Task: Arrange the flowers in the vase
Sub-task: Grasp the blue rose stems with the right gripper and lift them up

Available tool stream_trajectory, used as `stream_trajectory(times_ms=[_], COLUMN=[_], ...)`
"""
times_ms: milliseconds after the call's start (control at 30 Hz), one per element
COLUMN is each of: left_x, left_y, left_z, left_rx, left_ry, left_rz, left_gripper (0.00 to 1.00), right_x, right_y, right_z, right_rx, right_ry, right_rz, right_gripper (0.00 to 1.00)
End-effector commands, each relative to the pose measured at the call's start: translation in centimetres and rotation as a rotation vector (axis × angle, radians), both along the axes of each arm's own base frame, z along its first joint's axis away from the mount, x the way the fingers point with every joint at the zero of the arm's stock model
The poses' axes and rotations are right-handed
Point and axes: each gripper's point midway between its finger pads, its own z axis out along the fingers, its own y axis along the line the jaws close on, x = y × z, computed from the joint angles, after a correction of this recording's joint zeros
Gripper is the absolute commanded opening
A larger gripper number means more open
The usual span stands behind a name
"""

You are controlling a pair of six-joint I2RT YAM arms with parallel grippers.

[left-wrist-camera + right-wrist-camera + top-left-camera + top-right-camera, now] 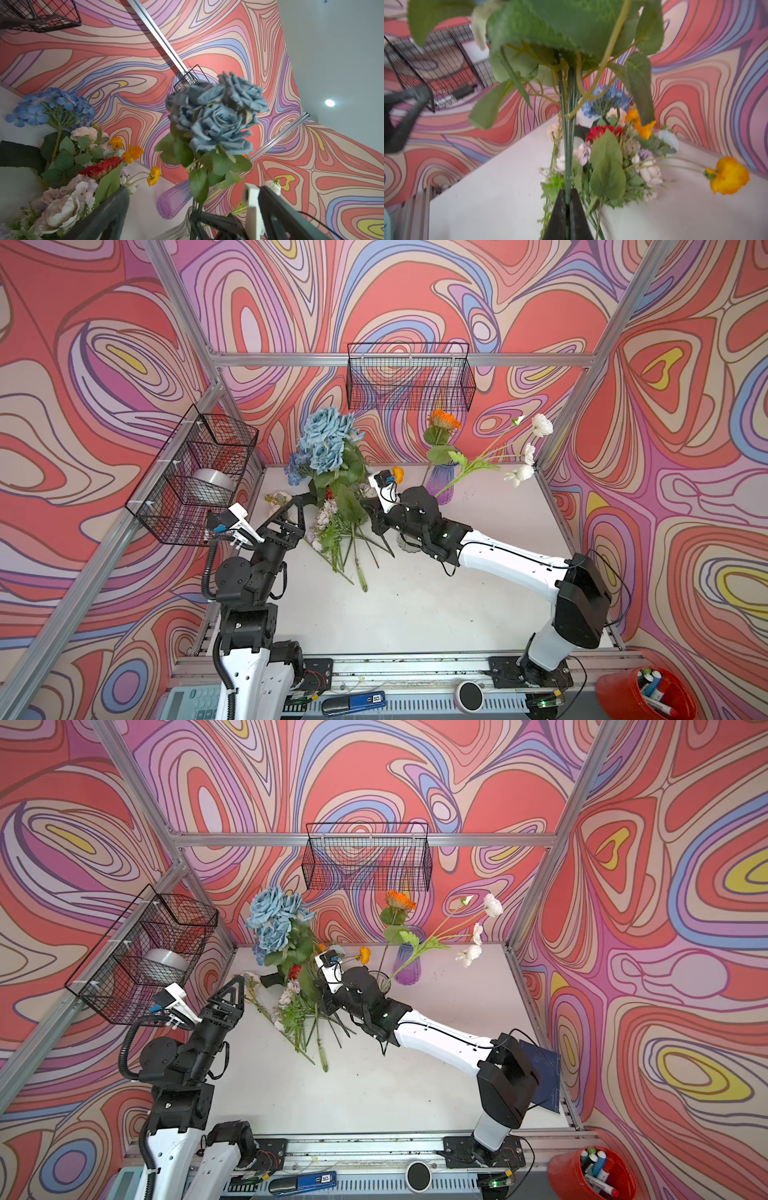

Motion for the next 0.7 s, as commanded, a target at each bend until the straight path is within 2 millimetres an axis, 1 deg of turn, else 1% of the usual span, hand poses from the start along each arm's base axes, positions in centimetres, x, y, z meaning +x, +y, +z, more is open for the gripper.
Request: stream_trajectory(times_ms=[0,33,167,267,333,400,500,600,667], left_x=[0.5,1.0,1.7,2.0,2.0,2.1,2.2,2.4,2.5], left_y=[-1.7,-2.0,-3.1,-4.2,-5.3,-6.3,-7.7,-8.8,-9.6], left_z=[0.0,-1.6,-3.9,-5.7,-6.7,-7.8,-9.1,-10.1,-10.5], left_rx=[-0.039,-0.055,-0.072,-0.043,-0.011,0.013,0.027,0.027,0.035], left_ry=[-0.049,-0.024,-0.004,0.031,0.053,0.074,0.098,0.122,0.131], left_rz=[-0.124,-0.151,-0.207,-0.219,-0.230,-0.242,-0.272,-0.305,-0.328], left_gripper=[1.00,1.00,1.00,1.00,1.00,1.00,1.00,0.99,0.99], right_x=[0.5,0.7,1.4,2.4,2.7,3.0,3.3,4.0,4.1], right_y=[-1.3,-1.6,-2.6,-3.8,-4.6,-5.9,-6.8,-7.1,-7.5], right_z=[7.9,8.9,12.1,13.1,13.3,13.8,14.1,13.1,12.2], right_rx=[0.088,0.090,0.076,0.067,0.081,0.121,0.122,0.094,0.100], right_ry=[-0.205,-0.240,-0.382,-0.464,-0.510,-0.572,-0.667,-0.693,-0.703], right_rz=[-0.039,-0.050,-0.093,-0.132,-0.124,-0.146,-0.181,-0.212,-0.227], right_gripper=[0.00,0.00,0.00,0.00,0.00,0.00,0.00,0.00,0.00])
